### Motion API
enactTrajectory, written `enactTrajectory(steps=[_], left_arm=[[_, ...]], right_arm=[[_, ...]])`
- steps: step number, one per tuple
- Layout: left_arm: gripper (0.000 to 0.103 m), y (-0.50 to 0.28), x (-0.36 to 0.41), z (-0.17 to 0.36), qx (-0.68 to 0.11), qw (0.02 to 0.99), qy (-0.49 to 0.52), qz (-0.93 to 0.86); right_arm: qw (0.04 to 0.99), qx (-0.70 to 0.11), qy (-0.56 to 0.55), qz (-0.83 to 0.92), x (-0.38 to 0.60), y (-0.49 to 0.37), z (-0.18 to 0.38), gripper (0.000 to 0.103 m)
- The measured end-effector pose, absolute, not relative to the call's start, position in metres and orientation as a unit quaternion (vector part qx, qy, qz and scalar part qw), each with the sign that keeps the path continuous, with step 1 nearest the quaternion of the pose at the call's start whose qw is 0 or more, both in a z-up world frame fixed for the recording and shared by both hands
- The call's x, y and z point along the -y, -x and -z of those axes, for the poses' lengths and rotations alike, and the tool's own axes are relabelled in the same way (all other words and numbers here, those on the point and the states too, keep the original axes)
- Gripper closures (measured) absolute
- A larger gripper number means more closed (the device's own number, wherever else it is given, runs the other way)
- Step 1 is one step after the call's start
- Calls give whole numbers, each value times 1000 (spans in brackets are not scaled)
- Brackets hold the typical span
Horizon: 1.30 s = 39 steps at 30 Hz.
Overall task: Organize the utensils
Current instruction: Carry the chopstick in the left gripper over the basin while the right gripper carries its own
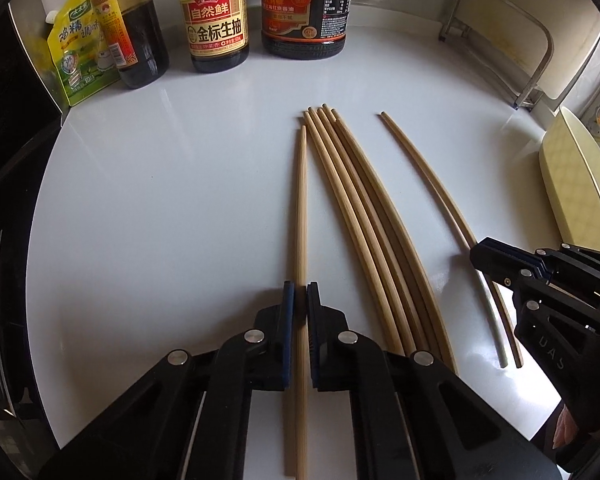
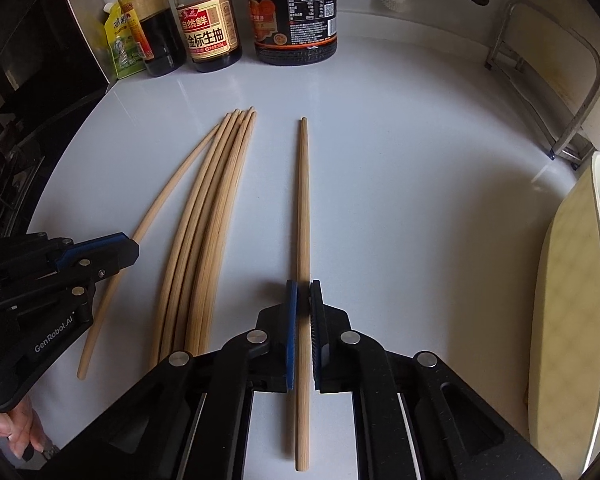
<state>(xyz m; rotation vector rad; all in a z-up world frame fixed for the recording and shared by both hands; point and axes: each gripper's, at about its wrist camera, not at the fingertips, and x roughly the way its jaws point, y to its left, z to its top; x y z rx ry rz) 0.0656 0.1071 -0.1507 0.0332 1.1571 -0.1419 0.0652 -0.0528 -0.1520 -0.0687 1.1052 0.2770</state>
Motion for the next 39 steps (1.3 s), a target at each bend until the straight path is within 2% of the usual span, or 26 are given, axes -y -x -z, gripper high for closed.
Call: enactTrajectory(steps=[11, 19, 27, 39], left_arm=[[96, -60, -108, 109, -530, 845, -17, 73], [96, -60, -73, 65, -502, 857, -21, 112], [96, -63, -1, 29, -476, 859, -43, 182], [96, -64, 147, 8, -454, 825, -102, 319]], right_arm=[[861, -489, -29, -140, 73, -39, 101, 97], [879, -455, -56, -128, 114, -13, 61, 97], [891, -434, -103, -83, 188, 3, 40, 97], [887, -424, -182, 32, 325, 16, 46, 97]])
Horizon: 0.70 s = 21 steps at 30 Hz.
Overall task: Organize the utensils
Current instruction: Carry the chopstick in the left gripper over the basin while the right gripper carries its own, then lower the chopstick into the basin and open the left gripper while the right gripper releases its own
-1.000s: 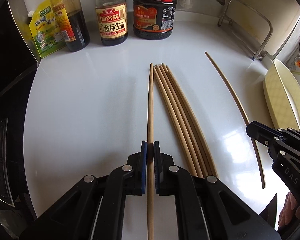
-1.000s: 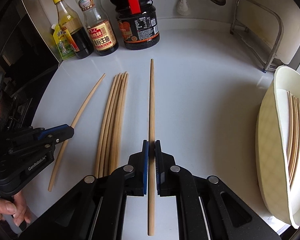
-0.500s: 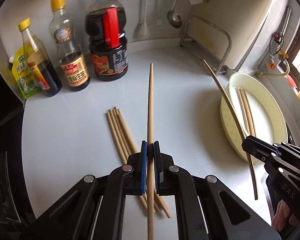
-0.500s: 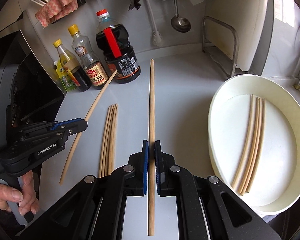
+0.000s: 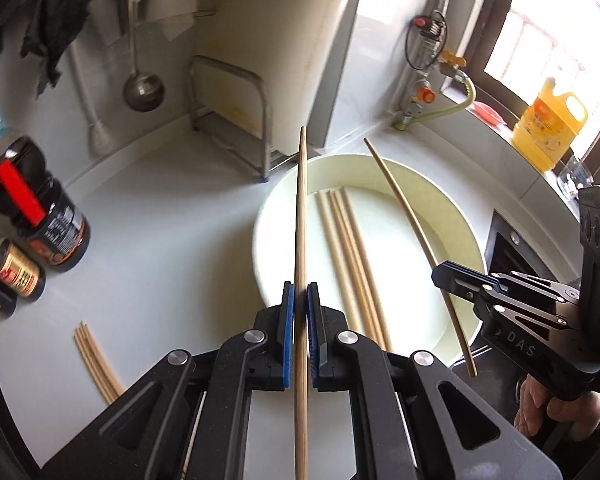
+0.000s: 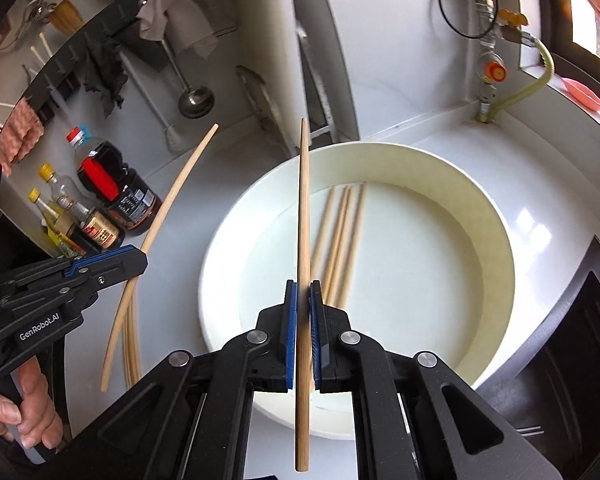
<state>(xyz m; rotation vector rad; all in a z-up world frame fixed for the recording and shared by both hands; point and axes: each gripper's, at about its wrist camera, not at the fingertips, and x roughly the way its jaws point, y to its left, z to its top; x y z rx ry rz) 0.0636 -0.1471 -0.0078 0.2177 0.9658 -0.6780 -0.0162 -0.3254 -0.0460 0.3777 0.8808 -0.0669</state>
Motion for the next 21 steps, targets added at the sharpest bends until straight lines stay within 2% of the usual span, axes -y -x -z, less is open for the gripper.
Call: enactTrajectory(steps=[11, 21], left_arm=[[96, -85, 236, 48, -490, 784, -129, 358], [96, -102, 252, 73, -523, 775, -133, 330]], right_arm=[[863, -447, -224, 69, 374, 5, 75, 97], [852, -467, -224, 71, 377, -10, 93, 97]])
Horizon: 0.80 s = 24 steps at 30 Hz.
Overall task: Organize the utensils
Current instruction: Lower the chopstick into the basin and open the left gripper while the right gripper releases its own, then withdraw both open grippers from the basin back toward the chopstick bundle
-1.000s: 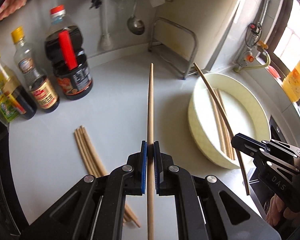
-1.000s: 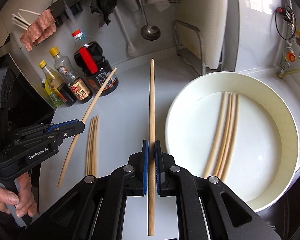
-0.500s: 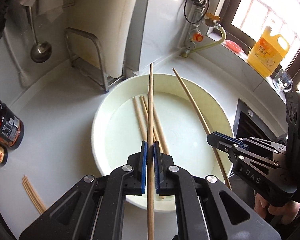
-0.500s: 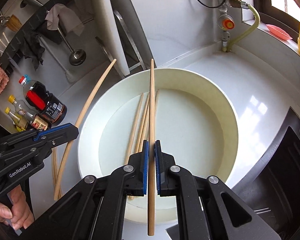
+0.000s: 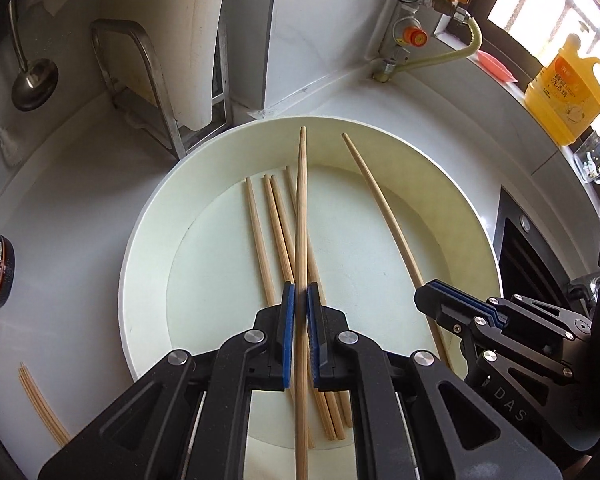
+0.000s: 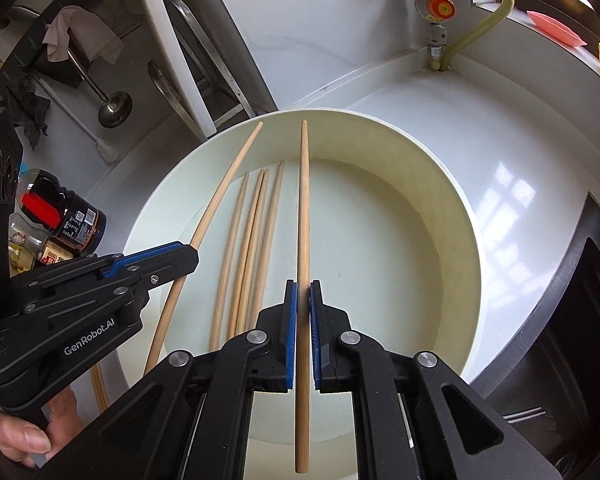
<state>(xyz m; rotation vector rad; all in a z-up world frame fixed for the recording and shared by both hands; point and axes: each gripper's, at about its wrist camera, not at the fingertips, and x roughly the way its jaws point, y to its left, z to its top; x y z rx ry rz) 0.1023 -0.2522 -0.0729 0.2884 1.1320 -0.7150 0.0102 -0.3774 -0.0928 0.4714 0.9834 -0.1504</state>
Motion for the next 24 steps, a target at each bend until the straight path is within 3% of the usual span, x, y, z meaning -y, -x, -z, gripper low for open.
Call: enactTrajectory(steps=[2, 3, 4, 5, 7, 9, 24], left_arm=[[95, -103, 252, 75, -526, 775, -139, 321], [92, -103, 250, 74, -525, 778, -142, 315], [83, -104, 249, 74, -524, 780, -143, 311], [77, -105, 247, 73, -523, 782, -140, 308], [44, -107, 240, 69, -519, 789, -132, 300], [32, -107, 233, 62, -508, 800, -122, 294], [32, -89, 198, 47, -499, 811, -124, 278]], right_arm=[[851, -469, -227, 73, 379, -11, 94, 95], [851, -468, -228, 74, 380, -10, 93, 85], [853, -463, -228, 78, 380, -9, 92, 73], [856, -458, -226, 81, 381, -7, 90, 72], [857, -458, -220, 83, 381, -4, 88, 72], [858, -456, -220, 87, 382, -1, 87, 72], [862, -453, -215, 77, 364, 18, 77, 72]])
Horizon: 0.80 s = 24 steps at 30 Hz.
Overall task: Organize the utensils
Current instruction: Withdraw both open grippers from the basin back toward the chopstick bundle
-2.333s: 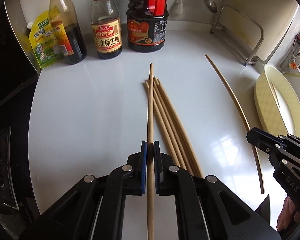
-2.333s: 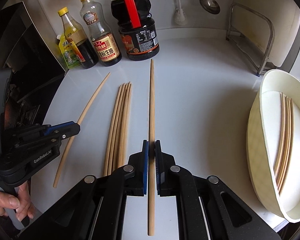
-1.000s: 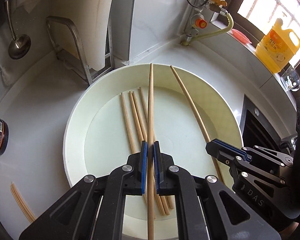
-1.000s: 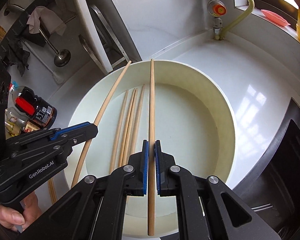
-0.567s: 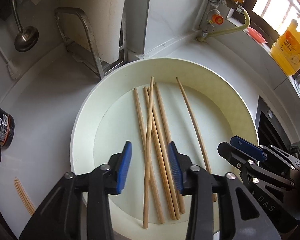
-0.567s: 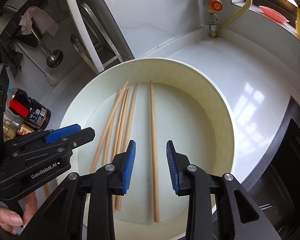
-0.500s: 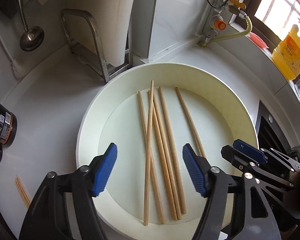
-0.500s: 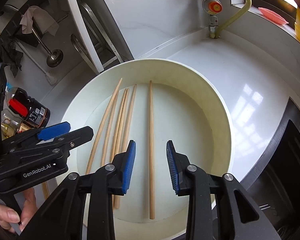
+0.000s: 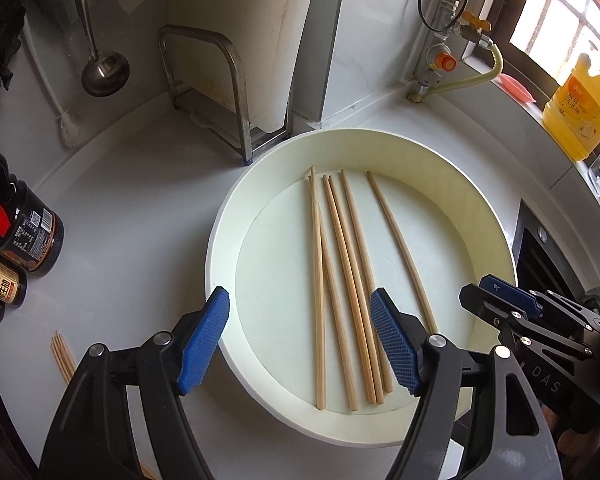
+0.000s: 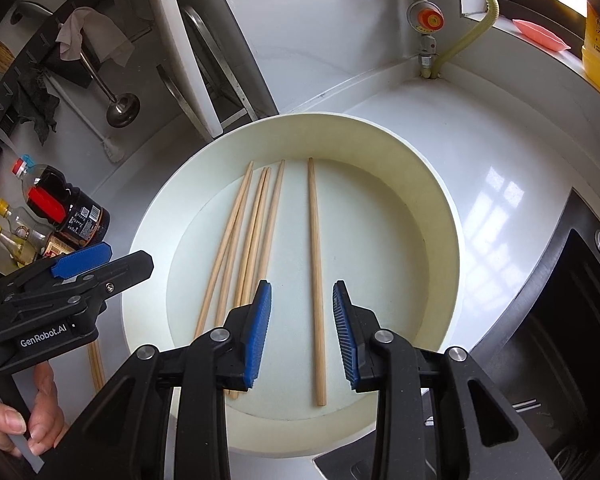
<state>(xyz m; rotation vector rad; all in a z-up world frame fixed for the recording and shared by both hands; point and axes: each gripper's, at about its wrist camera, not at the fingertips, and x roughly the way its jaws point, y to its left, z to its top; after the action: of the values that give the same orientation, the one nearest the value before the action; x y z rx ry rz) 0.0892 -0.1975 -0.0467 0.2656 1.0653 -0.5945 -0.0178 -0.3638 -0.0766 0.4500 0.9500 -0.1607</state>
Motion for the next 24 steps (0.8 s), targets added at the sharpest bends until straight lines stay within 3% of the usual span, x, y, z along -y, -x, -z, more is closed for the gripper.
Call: enactTrajectory(steps=[24], left_arm=[[28, -57, 107, 31, -494, 830, -97, 240]], right_arm=[[877, -446, -179, 26, 292, 27, 51, 65]])
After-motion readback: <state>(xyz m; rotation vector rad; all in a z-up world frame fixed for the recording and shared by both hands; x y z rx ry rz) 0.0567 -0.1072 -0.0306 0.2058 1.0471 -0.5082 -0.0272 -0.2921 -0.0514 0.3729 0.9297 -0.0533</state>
